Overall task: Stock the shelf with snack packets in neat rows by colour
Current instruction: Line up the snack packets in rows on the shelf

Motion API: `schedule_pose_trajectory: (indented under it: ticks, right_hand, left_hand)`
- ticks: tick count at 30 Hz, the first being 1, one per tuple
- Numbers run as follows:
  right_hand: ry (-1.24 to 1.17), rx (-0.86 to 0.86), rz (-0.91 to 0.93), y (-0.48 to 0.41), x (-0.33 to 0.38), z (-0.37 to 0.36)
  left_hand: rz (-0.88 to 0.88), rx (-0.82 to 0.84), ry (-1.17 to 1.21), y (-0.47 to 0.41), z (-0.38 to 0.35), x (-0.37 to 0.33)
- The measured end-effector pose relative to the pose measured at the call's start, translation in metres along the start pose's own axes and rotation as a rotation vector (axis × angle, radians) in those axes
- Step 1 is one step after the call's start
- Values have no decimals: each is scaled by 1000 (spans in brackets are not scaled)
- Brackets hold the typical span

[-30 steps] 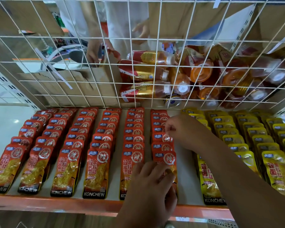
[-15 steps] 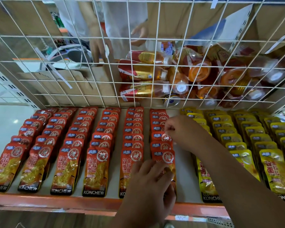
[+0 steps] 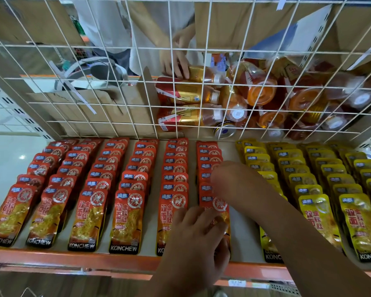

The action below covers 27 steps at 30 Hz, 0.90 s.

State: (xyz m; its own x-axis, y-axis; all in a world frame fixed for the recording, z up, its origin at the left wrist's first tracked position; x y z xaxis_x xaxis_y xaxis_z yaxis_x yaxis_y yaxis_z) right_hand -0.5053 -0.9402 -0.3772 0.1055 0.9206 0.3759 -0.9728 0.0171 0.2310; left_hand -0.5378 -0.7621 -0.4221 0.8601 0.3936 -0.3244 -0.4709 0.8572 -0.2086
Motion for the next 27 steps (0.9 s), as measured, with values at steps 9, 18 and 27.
schedule_pose_trajectory:
  ticks: [9,18,27]
  right_hand:
    - [0,-41,-7,2,-1,-5]
    - [-6,-50,2,1,0,-6]
    - [-33,-49,10,3,-2,-8]
  left_hand:
    - [12,9,9,0,1,1]
    - [14,52,7,1,-1,1]
    - [5,79,20,1,-2,0]
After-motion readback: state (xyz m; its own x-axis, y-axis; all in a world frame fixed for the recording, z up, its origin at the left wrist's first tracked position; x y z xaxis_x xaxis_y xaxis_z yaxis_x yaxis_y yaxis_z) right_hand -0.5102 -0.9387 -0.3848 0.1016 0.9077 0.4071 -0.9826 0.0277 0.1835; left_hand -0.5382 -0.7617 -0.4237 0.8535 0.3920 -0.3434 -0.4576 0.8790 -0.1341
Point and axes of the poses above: each hand's wrist, its own y-axis away from the middle knuckle, its own z-axis out of the back of the hand, x = y × z, the point moved 2 cm from there along -y, towards the middle knuckle, and after that the axes turned 12 degrees about x, right-handed, at the moved point
